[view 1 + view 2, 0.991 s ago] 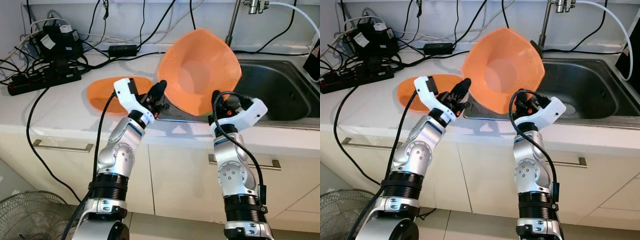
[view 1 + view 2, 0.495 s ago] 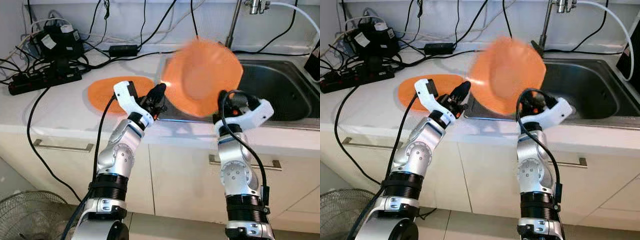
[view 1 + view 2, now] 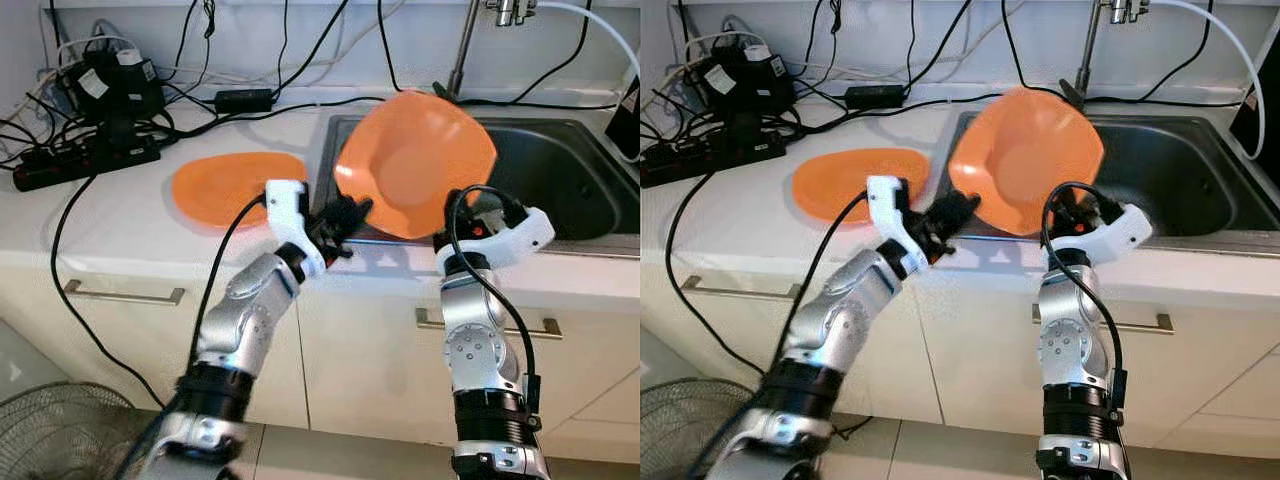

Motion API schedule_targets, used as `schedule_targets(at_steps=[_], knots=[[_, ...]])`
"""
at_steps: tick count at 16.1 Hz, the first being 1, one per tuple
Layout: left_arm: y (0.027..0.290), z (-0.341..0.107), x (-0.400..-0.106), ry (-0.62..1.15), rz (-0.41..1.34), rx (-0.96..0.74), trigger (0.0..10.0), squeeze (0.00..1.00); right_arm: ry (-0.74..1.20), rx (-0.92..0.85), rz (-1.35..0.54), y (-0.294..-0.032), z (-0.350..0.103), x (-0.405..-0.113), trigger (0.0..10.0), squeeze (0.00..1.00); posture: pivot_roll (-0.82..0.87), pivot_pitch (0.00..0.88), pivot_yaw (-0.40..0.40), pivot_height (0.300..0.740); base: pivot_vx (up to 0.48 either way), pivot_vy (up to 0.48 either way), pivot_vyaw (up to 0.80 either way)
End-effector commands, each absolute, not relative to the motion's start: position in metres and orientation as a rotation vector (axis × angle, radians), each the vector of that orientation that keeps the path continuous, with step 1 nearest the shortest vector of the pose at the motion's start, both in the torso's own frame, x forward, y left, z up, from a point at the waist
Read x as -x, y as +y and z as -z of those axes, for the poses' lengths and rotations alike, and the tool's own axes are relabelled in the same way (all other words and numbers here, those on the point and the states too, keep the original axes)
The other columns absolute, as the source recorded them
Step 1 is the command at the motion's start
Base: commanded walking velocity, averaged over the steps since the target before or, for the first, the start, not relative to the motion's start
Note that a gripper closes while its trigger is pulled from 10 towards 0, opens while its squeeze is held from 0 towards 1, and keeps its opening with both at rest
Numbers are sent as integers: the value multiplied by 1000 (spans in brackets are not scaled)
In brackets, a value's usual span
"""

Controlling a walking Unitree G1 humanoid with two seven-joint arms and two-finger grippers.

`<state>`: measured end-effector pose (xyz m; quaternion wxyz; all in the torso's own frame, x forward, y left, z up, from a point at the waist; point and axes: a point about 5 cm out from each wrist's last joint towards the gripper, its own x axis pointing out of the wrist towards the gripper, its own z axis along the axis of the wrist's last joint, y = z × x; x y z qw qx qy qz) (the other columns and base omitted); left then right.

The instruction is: Kitchen organization

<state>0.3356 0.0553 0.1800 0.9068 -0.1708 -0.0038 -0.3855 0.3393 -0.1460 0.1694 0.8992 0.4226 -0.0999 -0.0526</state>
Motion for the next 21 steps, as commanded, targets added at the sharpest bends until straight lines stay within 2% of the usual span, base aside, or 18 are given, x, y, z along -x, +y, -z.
schedule_targets(at_steps=[1, 2, 4, 12, 21], knots=[[51, -171, -327, 44, 875, 244, 10000, 0, -294, -894, 103, -142, -193, -345, 0, 0, 48, 7, 79, 740, 0, 0, 0], [51, -168, -325, 62, 888, 213, 10000, 0, -304, -883, 105, -143, -195, -346, 0, 0, 48, 7, 79, 740, 0, 0, 0], [53, -154, -322, 136, 893, 161, 10000, 0, -305, -832, 117, -146, -199, -352, 10000, 0, 53, 7, 78, 740, 0, 0, 0], [57, -143, -314, 201, 875, 97, 10000, 0, -384, -455, 56, -139, -217, -371, 10000, 0, 73, 12, 70, 740, 0, 0, 0], [59, -143, -302, 219, 880, 56, 10000, 0, -456, 94, 56, -129, -207, -378, 10000, 0, 104, 2, 71, 740, 0, 0, 0]])
